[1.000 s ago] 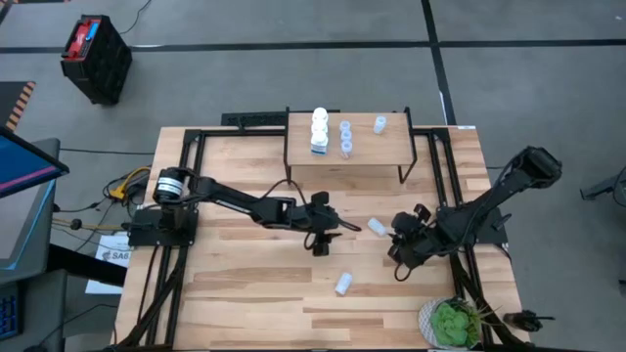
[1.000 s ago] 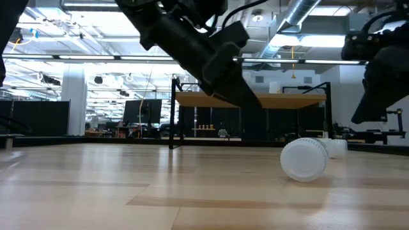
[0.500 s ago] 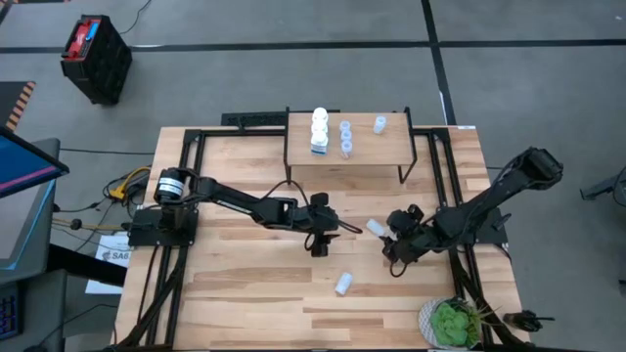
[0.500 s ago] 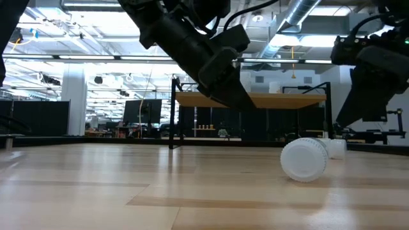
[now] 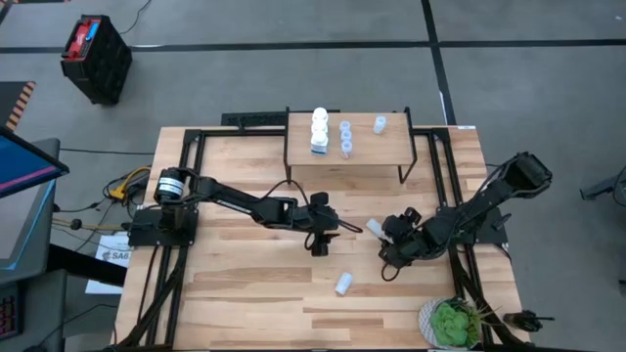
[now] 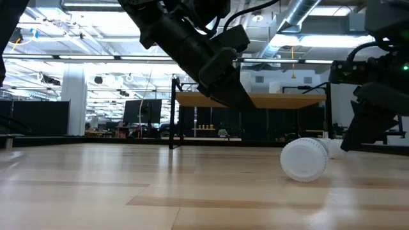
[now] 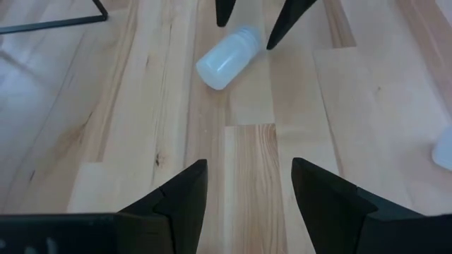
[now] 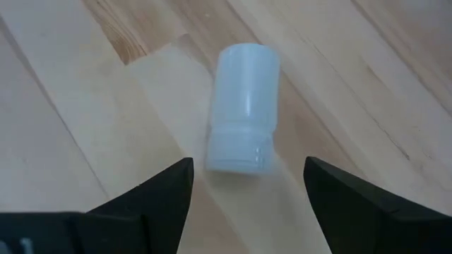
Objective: Pick and place medicine bottles onto shelf by color
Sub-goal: Put the top white pill bottle on the shelf aligned with the other white pill bottle
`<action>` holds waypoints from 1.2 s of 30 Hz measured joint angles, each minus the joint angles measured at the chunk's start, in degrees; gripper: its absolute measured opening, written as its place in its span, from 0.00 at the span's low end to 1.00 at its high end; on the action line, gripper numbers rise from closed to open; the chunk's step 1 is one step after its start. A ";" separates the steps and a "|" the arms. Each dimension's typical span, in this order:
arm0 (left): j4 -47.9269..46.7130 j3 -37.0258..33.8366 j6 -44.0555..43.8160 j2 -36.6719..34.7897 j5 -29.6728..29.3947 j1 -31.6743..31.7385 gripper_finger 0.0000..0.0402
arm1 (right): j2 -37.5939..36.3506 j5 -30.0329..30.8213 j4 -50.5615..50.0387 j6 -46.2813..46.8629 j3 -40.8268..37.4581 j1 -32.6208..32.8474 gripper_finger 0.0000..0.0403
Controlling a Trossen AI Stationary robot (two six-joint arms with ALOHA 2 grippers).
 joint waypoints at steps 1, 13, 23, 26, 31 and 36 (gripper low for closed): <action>0.02 0.00 0.00 0.00 0.00 0.00 0.48 | 0.17 0.00 0.17 0.00 0.00 -0.13 0.72; -0.44 0.00 -0.07 -0.02 0.00 -0.02 0.48 | 2.72 -0.98 5.81 -5.92 0.04 -4.73 0.71; -0.59 0.00 -0.02 -0.04 0.02 -0.02 0.48 | 2.63 -5.44 5.08 -5.97 0.04 -5.99 0.58; -0.61 -0.02 -0.02 -0.04 0.02 -0.02 0.48 | 2.61 -5.44 5.08 -5.97 0.04 -5.99 0.52; -0.66 -0.02 -0.02 -0.04 0.02 -0.02 0.48 | 2.61 -5.71 3.12 -6.48 1.68 -5.99 0.38; -0.77 -0.02 0.24 -0.04 0.02 -0.02 0.48 | 2.61 -6.62 -8.63 -12.63 9.70 -5.99 0.30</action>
